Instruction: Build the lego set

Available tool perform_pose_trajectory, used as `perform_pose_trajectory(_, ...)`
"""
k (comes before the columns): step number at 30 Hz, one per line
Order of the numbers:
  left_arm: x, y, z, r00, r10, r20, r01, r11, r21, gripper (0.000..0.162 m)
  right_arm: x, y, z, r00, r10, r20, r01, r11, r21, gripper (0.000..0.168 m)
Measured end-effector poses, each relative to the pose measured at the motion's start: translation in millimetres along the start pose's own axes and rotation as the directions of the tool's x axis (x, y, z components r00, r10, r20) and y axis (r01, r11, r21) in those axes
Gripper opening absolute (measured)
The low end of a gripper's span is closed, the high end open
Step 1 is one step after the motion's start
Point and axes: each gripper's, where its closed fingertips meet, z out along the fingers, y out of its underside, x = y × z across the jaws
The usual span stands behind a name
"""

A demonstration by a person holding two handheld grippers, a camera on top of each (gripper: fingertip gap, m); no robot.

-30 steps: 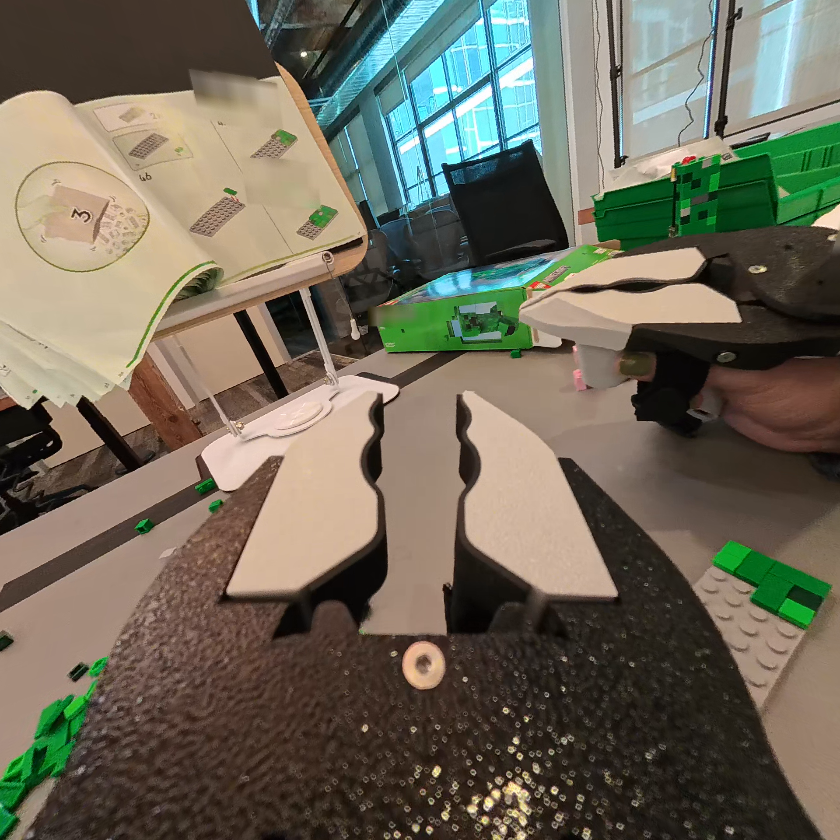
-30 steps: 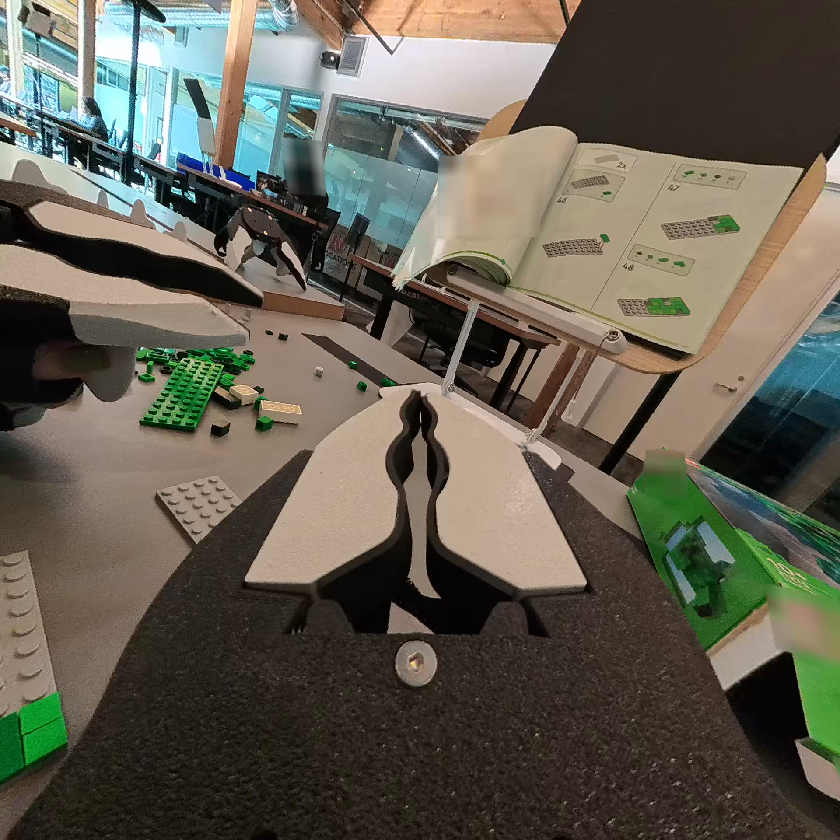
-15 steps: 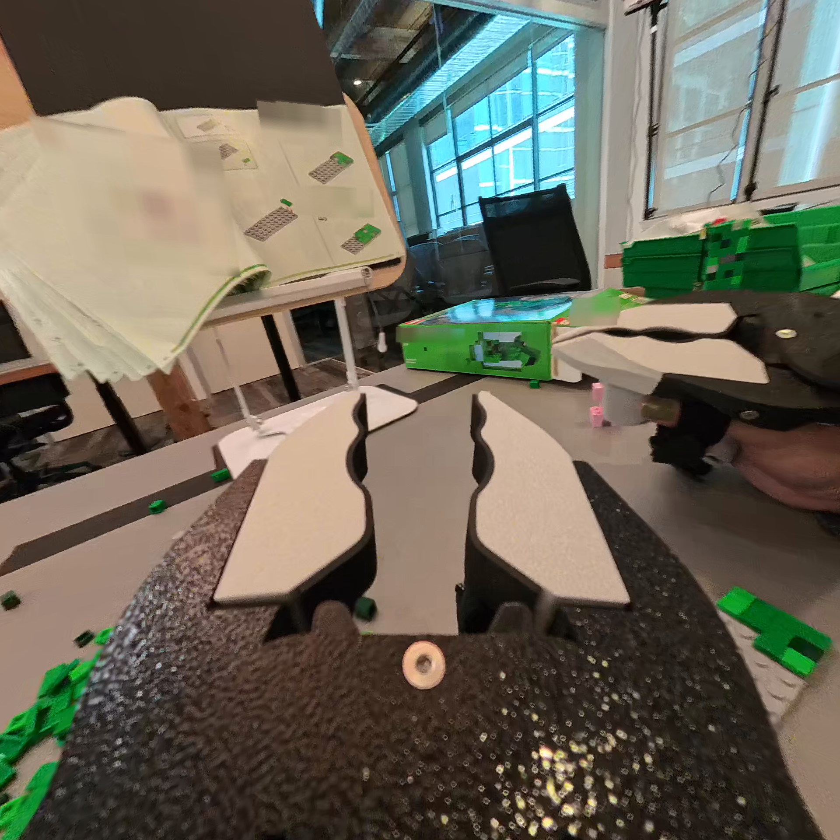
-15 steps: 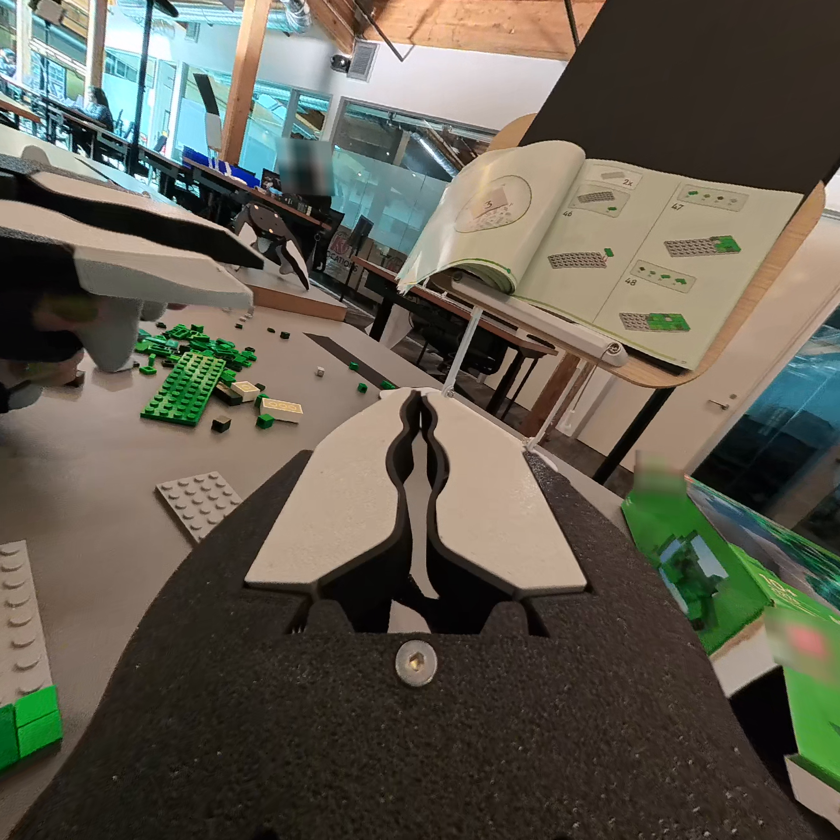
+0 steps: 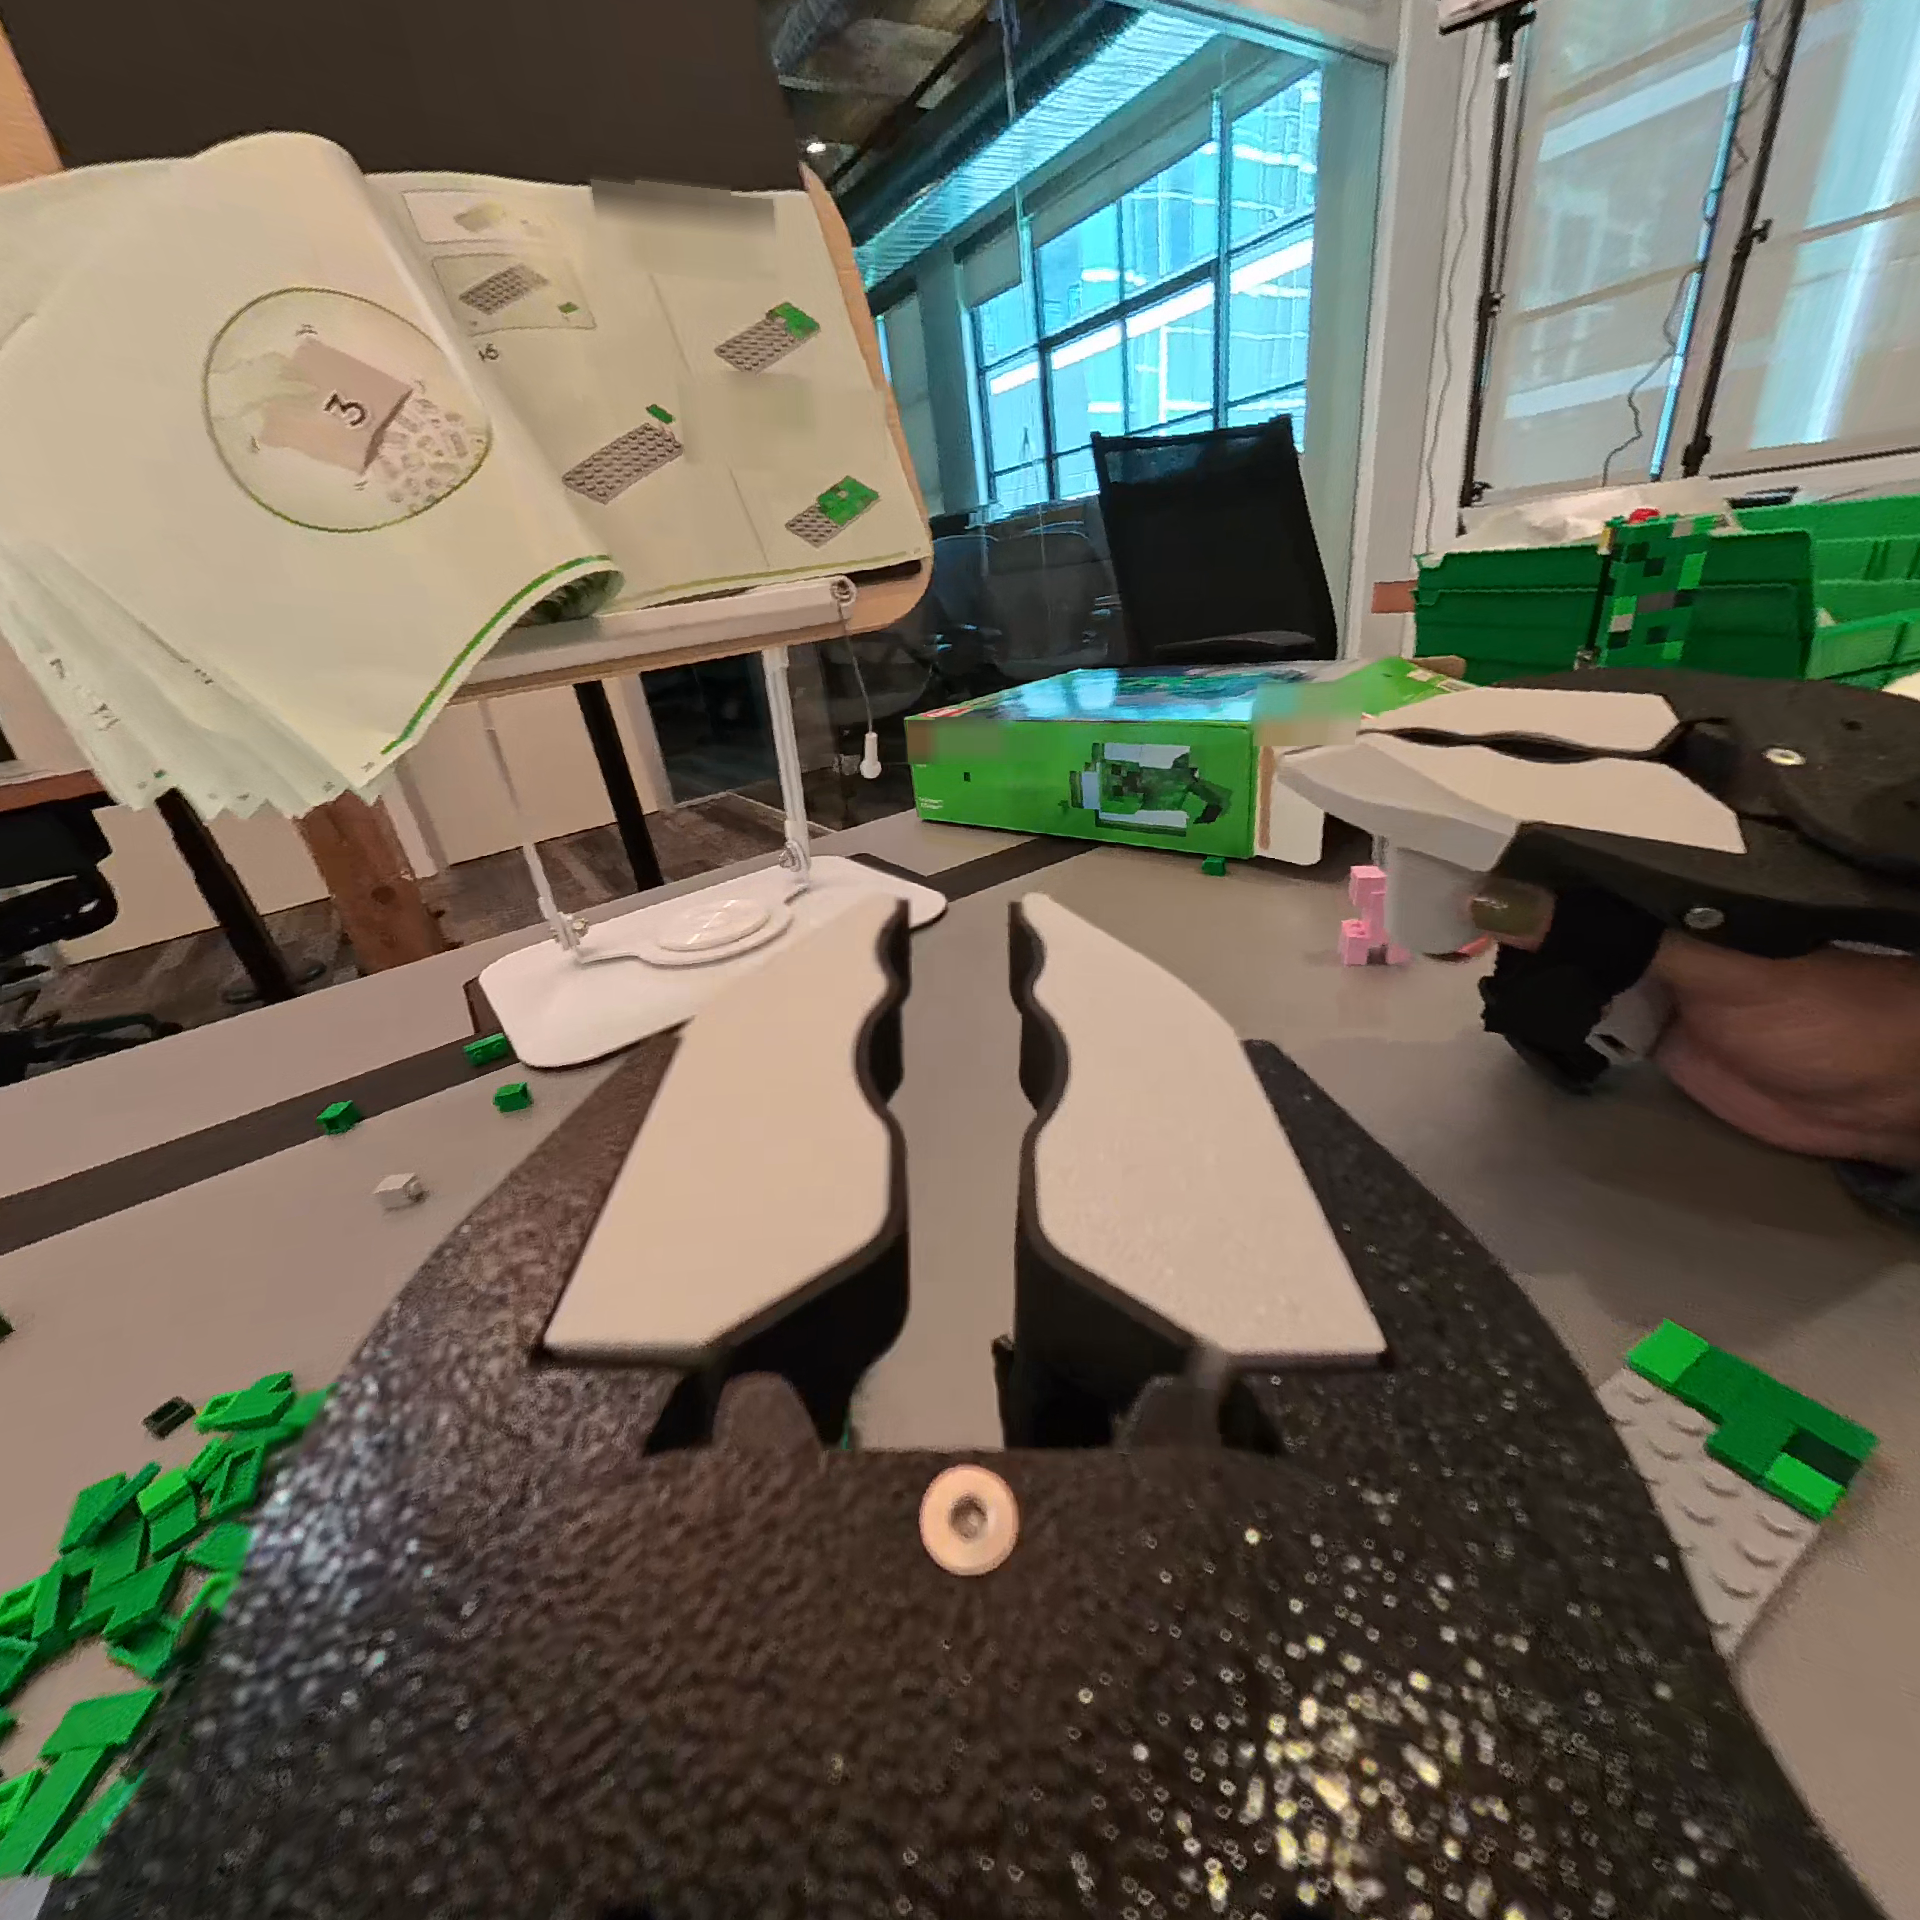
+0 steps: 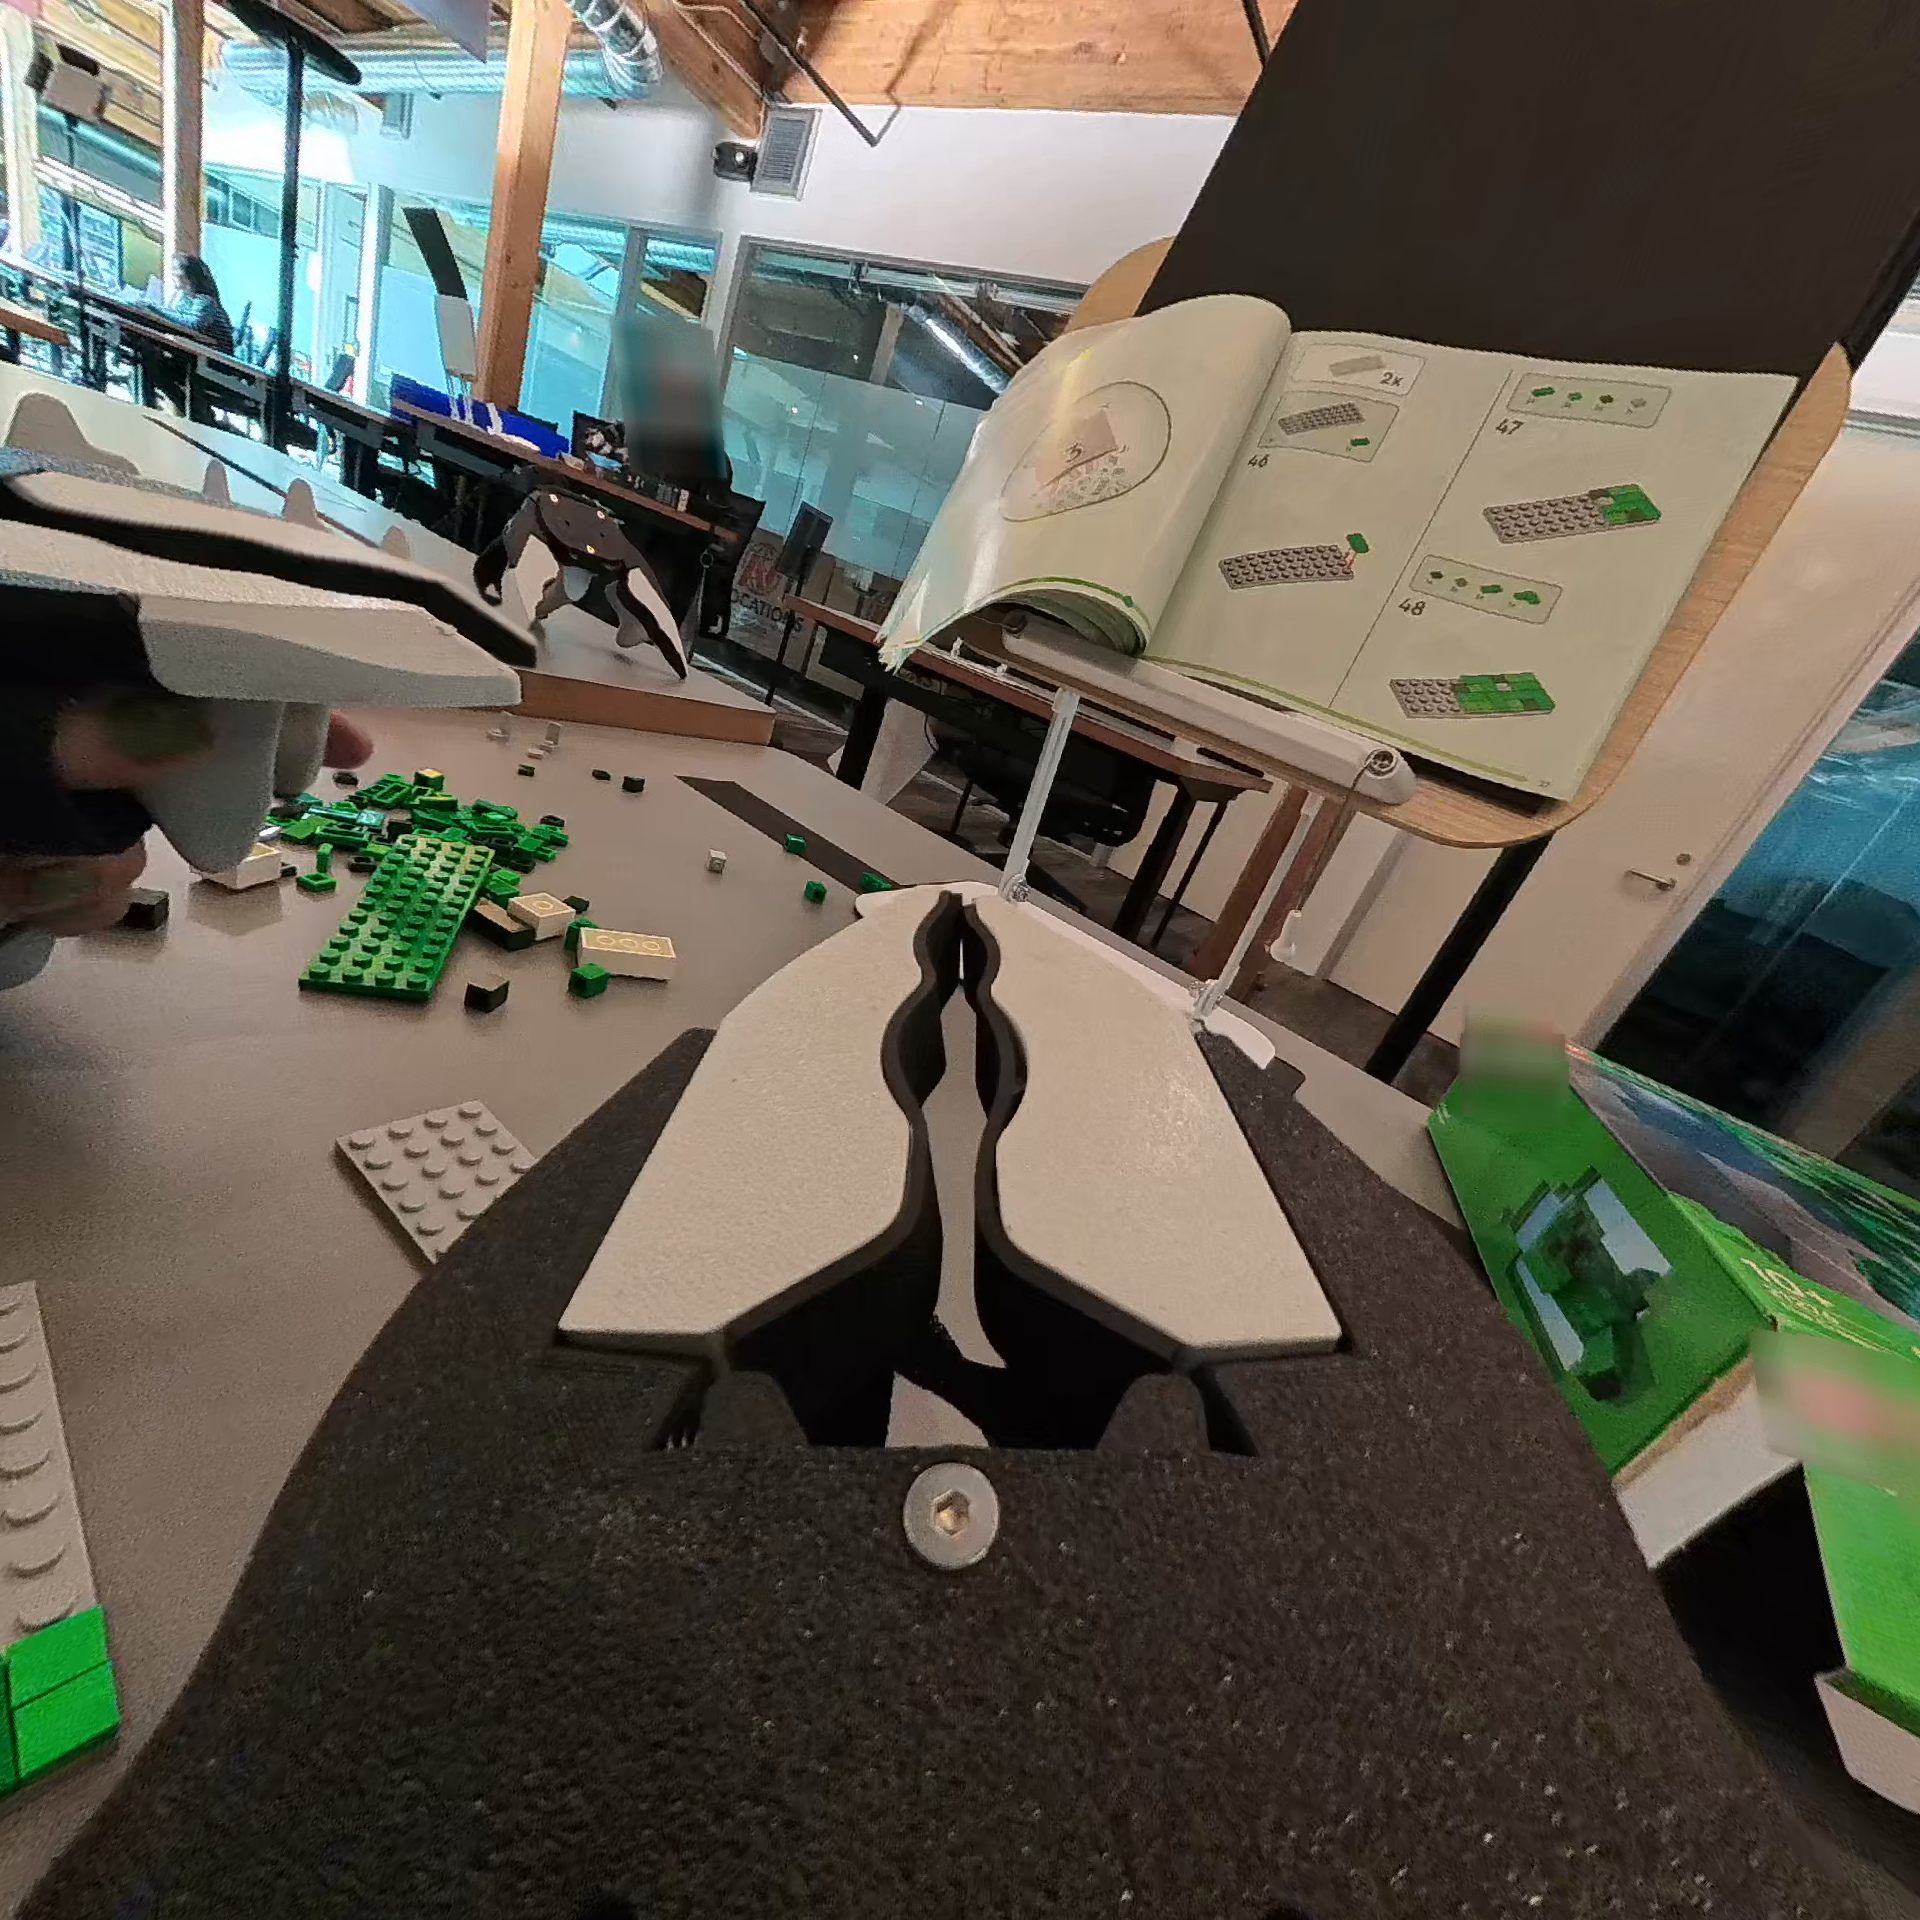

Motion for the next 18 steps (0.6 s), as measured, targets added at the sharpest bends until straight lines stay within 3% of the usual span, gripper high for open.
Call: perform_pose_trajectory(18, 11.5, 4.9, 3.3, 0.996, -0.028, -0.081, 0.026, 0.999, -0.030, 0.008, -4.6, 1.7, 1.4, 1.000, -0.004, 0.023, 0.004, 1.000, -0.007, 0.000)
